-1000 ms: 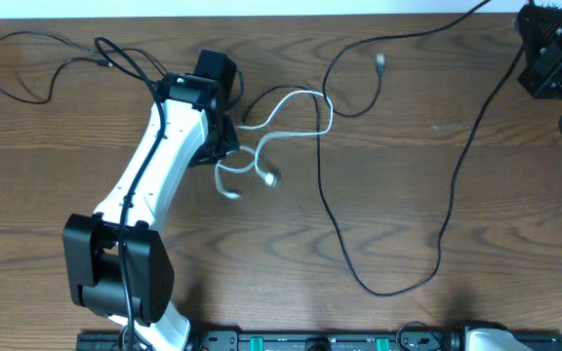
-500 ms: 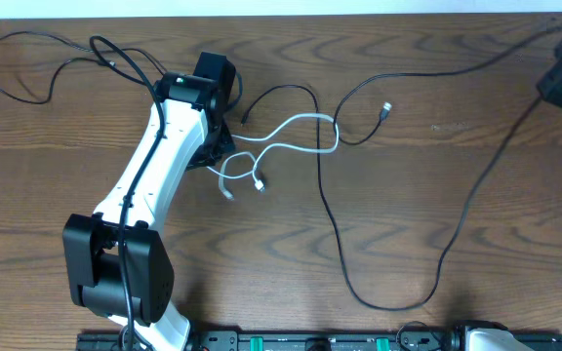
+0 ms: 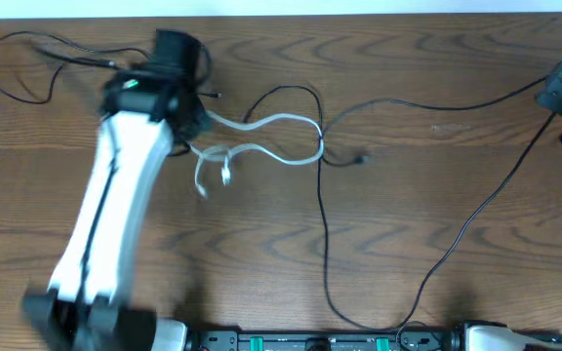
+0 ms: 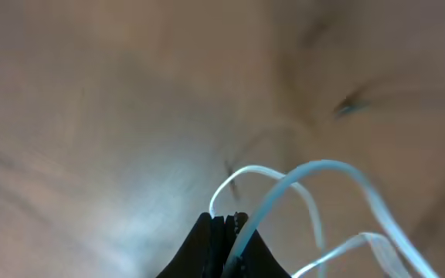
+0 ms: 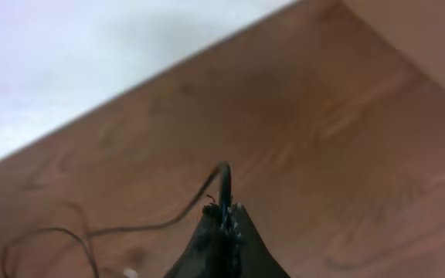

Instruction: Untangle cables

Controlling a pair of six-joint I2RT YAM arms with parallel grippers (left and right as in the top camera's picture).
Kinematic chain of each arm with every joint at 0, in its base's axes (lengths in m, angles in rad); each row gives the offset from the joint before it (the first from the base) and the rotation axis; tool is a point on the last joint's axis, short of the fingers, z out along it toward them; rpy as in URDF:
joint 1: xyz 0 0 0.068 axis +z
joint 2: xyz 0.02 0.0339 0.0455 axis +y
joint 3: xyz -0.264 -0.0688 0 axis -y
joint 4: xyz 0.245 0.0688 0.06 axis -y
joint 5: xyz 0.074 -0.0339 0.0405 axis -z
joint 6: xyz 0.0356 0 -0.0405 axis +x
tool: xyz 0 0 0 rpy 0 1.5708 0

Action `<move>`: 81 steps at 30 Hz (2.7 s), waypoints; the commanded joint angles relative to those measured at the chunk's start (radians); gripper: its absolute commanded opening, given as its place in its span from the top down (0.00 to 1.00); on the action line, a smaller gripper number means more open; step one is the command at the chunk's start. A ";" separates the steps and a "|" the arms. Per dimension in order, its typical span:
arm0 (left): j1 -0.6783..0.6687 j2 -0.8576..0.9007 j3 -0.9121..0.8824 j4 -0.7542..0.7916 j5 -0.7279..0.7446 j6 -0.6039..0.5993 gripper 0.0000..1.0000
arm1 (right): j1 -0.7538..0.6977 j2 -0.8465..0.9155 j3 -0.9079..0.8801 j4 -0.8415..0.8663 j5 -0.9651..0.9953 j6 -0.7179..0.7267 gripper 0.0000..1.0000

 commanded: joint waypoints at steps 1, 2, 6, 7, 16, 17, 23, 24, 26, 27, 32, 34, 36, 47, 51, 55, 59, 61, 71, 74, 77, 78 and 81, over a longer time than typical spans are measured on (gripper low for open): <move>0.017 -0.179 0.098 0.035 -0.006 0.022 0.93 | -0.003 0.034 0.004 -0.021 0.035 0.014 0.99; 0.017 -0.216 0.107 0.051 -0.006 0.022 0.93 | -0.003 0.042 0.004 -0.029 0.035 0.014 0.99; 0.020 -0.357 0.111 0.115 -0.013 0.046 0.92 | -0.010 0.068 0.004 -0.061 0.043 0.014 0.99; 0.024 -0.382 0.111 0.122 -0.027 0.047 0.92 | -0.014 0.072 0.004 -0.067 0.051 0.014 0.99; 0.065 -0.517 0.111 0.118 -0.271 0.047 0.93 | -0.089 0.087 0.003 -0.096 0.069 0.014 0.99; 0.065 -0.518 0.111 0.107 -0.327 0.045 0.93 | -0.105 0.087 0.003 -0.098 0.078 0.014 0.99; 0.065 -0.505 0.110 0.062 -0.443 -0.002 0.93 | -0.137 0.087 0.003 -0.106 0.041 0.018 0.99; 0.065 -0.504 0.110 0.059 -0.451 -0.002 0.93 | -0.137 0.087 0.003 -0.108 0.034 0.017 0.99; 0.065 -0.497 0.109 0.053 -0.494 -0.002 0.93 | -0.137 0.087 0.003 -0.114 0.041 0.018 0.99; 0.065 -0.494 0.109 0.049 -0.526 -0.009 0.93 | -0.137 0.087 0.003 -0.117 0.053 0.018 0.99; 0.065 -0.487 0.109 -0.010 -0.648 -0.171 0.92 | -0.137 0.087 0.003 -0.118 0.087 0.045 0.99; 0.065 -0.486 0.108 -0.025 -0.681 -0.196 0.93 | -0.137 0.087 0.003 -0.118 0.087 0.045 0.99; 0.065 -0.486 0.106 -0.032 -0.704 -0.209 0.93 | -0.137 0.087 0.003 -0.118 0.087 0.045 0.99; 0.065 -0.484 0.106 -0.032 -0.873 -0.221 0.92 | -0.137 0.088 0.003 -0.118 0.091 0.045 0.99; 0.078 -0.476 0.105 -0.032 -0.956 -0.229 0.92 | -0.137 0.089 -0.001 -0.118 0.095 0.045 0.99; 0.099 -0.462 0.090 -0.031 -0.933 -0.264 0.93 | -0.140 0.092 -0.001 -0.119 0.095 0.056 0.99; 0.120 -0.407 0.081 -0.003 -0.850 -0.270 0.93 | -0.140 0.098 -0.001 -0.120 0.082 0.093 0.99; 0.132 -0.363 0.081 0.036 -0.792 -0.229 0.93 | -0.140 0.100 -0.001 -0.121 0.064 0.093 0.99; 0.338 -0.283 0.082 0.166 -0.563 -0.144 0.92 | -0.140 0.101 -0.001 -0.129 0.106 0.085 0.99; 0.476 -0.282 0.082 0.171 -0.449 -0.190 0.92 | -0.140 0.101 -0.001 -0.132 0.109 0.085 0.99; 0.608 -0.269 0.082 0.161 -0.325 -0.232 0.92 | -0.140 0.101 -0.001 -0.132 0.109 0.085 0.99; 0.648 -0.264 0.082 0.160 -0.277 -0.232 0.92 | -0.140 0.101 -0.001 -0.132 0.109 0.085 0.99; 0.711 -0.248 0.081 0.158 -0.202 -0.232 0.92 | -0.140 0.101 -0.001 -0.132 0.110 0.085 0.99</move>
